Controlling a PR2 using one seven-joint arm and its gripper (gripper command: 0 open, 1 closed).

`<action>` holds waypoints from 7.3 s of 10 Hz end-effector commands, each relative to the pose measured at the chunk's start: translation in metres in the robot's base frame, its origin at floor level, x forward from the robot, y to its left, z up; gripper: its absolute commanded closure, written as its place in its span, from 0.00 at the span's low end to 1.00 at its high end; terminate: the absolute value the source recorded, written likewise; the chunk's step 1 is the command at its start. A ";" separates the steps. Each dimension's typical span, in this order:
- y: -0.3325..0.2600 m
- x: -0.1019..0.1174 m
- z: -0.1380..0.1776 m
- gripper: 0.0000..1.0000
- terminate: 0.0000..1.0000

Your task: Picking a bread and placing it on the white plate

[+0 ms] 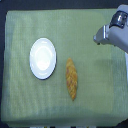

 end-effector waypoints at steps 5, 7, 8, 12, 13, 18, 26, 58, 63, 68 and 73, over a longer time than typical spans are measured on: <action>0.018 -0.003 -0.007 0.00 0.00; 0.046 -0.011 -0.023 0.00 0.00; 0.057 -0.012 -0.030 0.00 0.00; 0.115 -0.021 -0.063 0.00 0.00; 0.126 -0.024 -0.070 0.00 0.00; 0.172 -0.052 -0.128 0.00 0.00; 0.210 -0.061 -0.160 0.00 0.00; 0.173 -0.045 -0.134 1.00 0.00; 0.201 0.017 -0.050 1.00 0.00; 0.317 0.062 -0.047 1.00 0.00; 0.374 0.045 -0.069 1.00 0.00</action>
